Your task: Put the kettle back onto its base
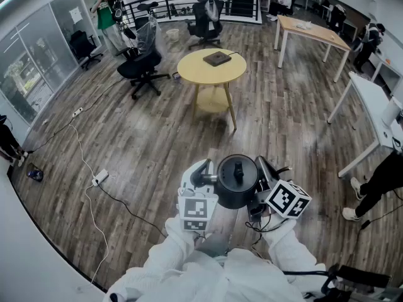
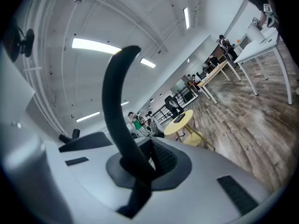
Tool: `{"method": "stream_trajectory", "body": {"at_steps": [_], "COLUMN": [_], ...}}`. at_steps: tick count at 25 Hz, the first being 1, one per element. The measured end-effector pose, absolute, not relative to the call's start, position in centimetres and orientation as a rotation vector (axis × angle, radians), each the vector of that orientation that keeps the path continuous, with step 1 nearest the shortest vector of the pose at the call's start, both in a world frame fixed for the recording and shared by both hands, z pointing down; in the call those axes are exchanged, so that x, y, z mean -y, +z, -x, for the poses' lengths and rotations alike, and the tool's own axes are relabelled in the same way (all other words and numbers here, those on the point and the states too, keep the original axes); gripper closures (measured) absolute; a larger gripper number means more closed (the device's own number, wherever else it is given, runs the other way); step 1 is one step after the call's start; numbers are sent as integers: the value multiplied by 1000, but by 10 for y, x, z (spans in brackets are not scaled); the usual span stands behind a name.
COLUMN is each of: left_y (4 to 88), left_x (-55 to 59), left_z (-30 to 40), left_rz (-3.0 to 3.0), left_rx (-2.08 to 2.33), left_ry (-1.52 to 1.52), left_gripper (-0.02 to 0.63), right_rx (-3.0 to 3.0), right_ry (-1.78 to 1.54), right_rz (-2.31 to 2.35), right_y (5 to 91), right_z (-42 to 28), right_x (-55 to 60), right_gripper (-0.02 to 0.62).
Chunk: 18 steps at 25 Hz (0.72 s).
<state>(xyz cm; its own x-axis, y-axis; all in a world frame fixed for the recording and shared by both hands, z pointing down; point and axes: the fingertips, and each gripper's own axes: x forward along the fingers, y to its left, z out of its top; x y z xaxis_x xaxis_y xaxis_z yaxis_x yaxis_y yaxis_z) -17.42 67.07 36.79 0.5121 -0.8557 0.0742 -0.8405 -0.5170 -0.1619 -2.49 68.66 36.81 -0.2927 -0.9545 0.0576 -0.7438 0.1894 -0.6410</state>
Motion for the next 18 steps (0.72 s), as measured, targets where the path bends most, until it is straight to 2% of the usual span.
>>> {"method": "stream_trajectory", "body": {"at_steps": [18], "left_y": [369], "left_x": [-587], "left_z": [127], "left_rz": [2653], "left_rx": [-1427], "left_ry": [-173], "left_gripper": [609], "right_rx": [-2081], "right_ry": [-778], "right_rz": [1639], "right_y": [370], "right_z": [-21], "right_x": [-609], "right_gripper": [584]}}
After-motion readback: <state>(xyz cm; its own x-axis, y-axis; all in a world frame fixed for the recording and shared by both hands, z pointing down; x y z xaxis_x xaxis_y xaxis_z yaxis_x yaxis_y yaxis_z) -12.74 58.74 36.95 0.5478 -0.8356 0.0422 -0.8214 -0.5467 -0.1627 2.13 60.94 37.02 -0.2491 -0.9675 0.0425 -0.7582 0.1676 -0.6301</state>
